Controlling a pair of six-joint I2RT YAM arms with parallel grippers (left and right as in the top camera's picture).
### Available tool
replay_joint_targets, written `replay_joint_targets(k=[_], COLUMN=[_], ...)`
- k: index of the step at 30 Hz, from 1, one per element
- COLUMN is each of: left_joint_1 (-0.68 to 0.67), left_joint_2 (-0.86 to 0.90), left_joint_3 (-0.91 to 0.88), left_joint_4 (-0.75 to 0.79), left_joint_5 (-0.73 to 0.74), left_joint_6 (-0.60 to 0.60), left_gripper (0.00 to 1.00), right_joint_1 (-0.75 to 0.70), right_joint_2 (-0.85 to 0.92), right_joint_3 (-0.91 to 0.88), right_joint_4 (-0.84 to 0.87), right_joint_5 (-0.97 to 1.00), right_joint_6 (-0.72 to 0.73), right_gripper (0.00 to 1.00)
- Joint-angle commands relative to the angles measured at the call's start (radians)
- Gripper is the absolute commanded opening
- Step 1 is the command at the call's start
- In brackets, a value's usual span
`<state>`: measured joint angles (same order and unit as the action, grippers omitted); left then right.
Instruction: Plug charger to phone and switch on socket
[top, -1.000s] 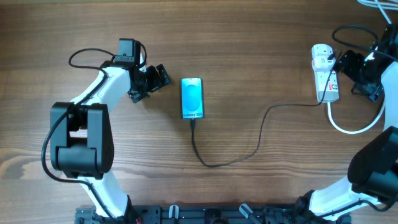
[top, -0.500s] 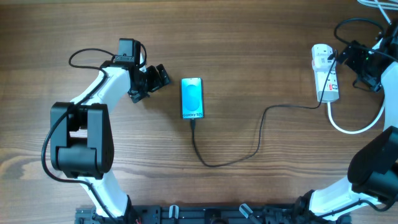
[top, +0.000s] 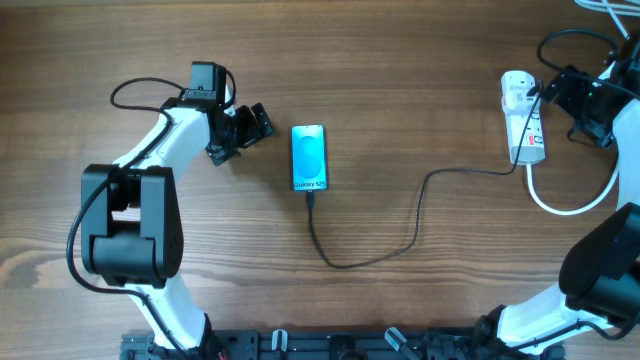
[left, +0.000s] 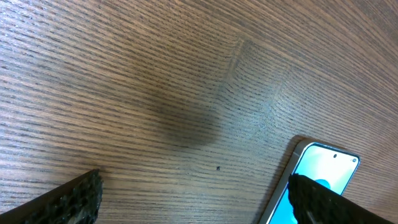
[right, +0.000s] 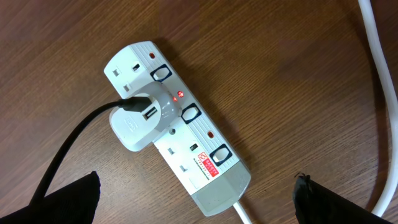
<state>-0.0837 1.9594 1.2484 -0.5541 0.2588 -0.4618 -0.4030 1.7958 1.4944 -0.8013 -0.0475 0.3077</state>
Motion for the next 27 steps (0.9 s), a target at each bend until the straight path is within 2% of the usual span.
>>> replay_joint_targets(k=[1, 21, 24, 27], left_joint_1=[0.003, 0.003, -0.027, -0.095], left_joint_2=[0.015, 0.015, -0.039, -0.193], left_joint_3=[-0.018, -0.018, -0.018, -0.018], left_joint_4=[-0.007, -0.007, -0.008, -0.008], left_joint_5=[-0.018, -0.018, -0.018, -0.018], left_joint_6=[-0.002, -0.002, -0.002, -0.002], left_gripper=[1.0, 1.0, 1.0, 1.0], right_joint_1=[-0.002, -0.002, -0.002, -0.002], right_joint_2=[-0.008, -0.008, -0.008, -0.008], right_joint_3=[0.003, 0.003, 0.003, 0.003], right_joint_4=[0.005, 0.005, 0.005, 0.005], right_joint_5=[0.01, 0.01, 0.01, 0.01], right_joint_6=[-0.019, -0.019, -0.019, -0.019], right_gripper=[1.0, 1.0, 1.0, 1.0])
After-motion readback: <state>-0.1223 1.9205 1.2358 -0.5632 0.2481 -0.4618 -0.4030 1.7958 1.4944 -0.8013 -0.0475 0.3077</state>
